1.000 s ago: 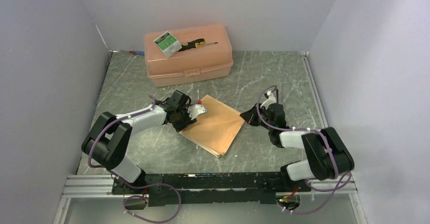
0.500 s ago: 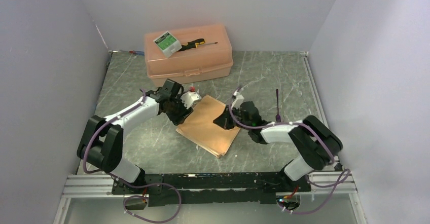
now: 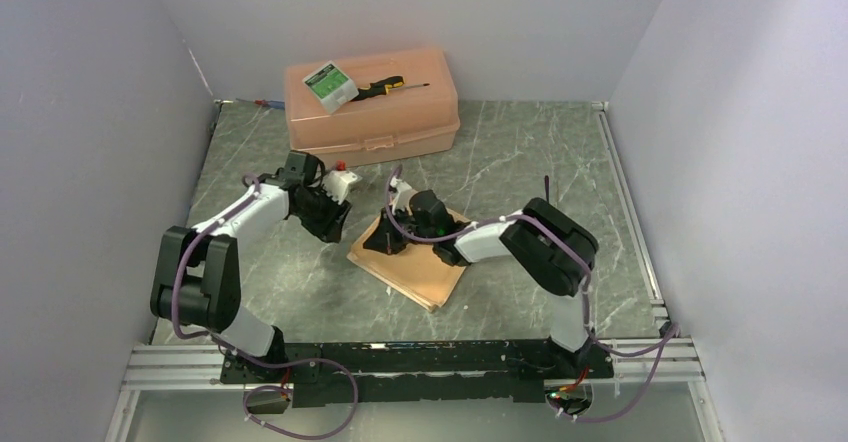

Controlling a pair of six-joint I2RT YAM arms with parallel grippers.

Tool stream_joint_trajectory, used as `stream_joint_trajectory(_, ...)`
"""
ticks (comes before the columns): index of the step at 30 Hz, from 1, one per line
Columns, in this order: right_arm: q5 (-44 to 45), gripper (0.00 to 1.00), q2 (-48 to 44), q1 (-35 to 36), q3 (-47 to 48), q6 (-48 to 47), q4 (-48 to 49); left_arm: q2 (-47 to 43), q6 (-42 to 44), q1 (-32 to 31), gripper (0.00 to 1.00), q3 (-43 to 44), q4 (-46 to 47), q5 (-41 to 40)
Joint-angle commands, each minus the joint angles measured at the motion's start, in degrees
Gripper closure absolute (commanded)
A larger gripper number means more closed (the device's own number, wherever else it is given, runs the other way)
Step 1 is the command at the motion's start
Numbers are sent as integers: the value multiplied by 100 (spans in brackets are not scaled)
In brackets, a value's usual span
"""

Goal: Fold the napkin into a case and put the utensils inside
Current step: Smooth out the upper triangle-folded napkin at the center of the board.

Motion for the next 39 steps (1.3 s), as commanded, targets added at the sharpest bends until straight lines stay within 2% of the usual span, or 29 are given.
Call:
stream_joint_trajectory(1, -342, 100, 453, 17, 598, 9, 279, -241, -186, 284, 51, 263, -323, 590)
stream_joint_trajectory(11, -246, 100, 1265, 86, 808, -379, 272, -530, -56, 738, 50, 267, -547, 641)
stream_joint_trajectory(24, -194, 98, 185, 123, 621, -379, 366, -321, -78, 743, 48, 51, -211, 893)
stream_joint_trajectory(31, -183, 97, -233, 53, -270, -266, 474, -47, -191, 371, 45, 155, -11, 904)
stream_joint_trajectory(35, -297, 99, 200, -51, -703, 78, 1019, -10, -256, 75, 45, 219, 46, 833)
stream_joint_trajectory(39, -637, 100, 764, -185, -588, 292, 1307, 2, -250, -119, 45, 252, 55, 757)
